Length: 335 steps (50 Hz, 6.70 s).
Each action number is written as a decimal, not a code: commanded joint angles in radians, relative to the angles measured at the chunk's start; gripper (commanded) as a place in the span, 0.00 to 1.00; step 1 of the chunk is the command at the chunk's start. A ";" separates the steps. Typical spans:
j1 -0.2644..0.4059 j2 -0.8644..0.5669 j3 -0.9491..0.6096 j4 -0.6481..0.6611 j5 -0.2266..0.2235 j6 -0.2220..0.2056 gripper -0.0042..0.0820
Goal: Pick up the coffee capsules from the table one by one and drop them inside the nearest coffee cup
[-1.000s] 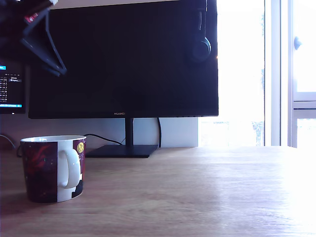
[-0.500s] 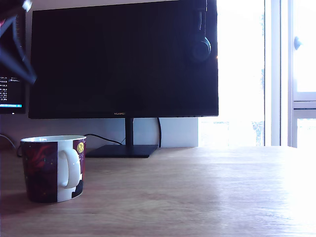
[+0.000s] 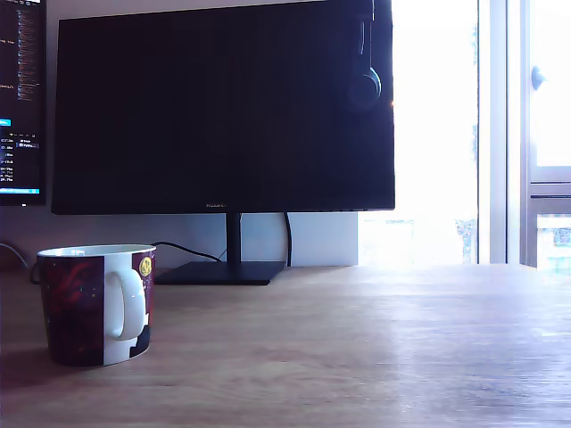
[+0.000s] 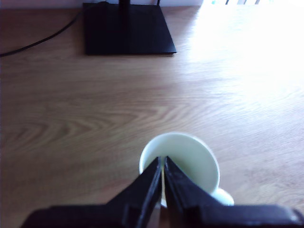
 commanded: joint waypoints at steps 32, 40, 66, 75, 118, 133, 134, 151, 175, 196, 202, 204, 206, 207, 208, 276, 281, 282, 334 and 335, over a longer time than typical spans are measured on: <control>0.000 -0.087 -0.025 -0.109 -0.031 -0.061 0.03; 0.000 -0.087 -0.026 -0.109 -0.031 -0.061 0.03; -0.022 -0.087 -0.026 -0.056 -0.050 -0.077 0.03; -0.022 -0.112 -0.095 -0.008 -0.101 -0.097 0.03; -0.022 -0.099 -0.151 -0.170 -0.202 -0.304 0.97; -0.024 -0.072 -0.151 -0.145 -0.264 -0.267 0.97; -0.024 -0.072 -0.151 -0.145 -0.264 -0.267 0.97; -0.023 -0.071 -0.171 -0.113 -0.278 -0.257 0.96; 0.011 0.117 -0.171 -0.035 -0.233 -0.237 0.96; 0.172 0.257 -0.171 0.091 -0.064 -0.151 0.96; 0.212 0.282 -0.171 0.091 -0.023 -0.137 0.96; 0.224 0.291 -0.171 0.091 -0.019 -0.122 0.96; 0.237 0.300 -0.171 0.093 -0.004 -0.112 0.96; 0.245 0.305 -0.171 0.095 0.005 -0.111 0.96; 0.250 0.310 -0.171 0.095 0.011 -0.110 0.96; 0.304 0.463 -0.166 0.118 0.083 -0.059 0.11; 0.304 0.461 -0.155 0.118 0.085 -0.054 0.11; 0.304 0.459 -0.153 0.118 0.090 -0.043 0.11; 0.220 0.142 -0.102 0.235 0.347 0.172 0.11; 0.212 0.142 -0.102 0.244 0.349 0.174 0.11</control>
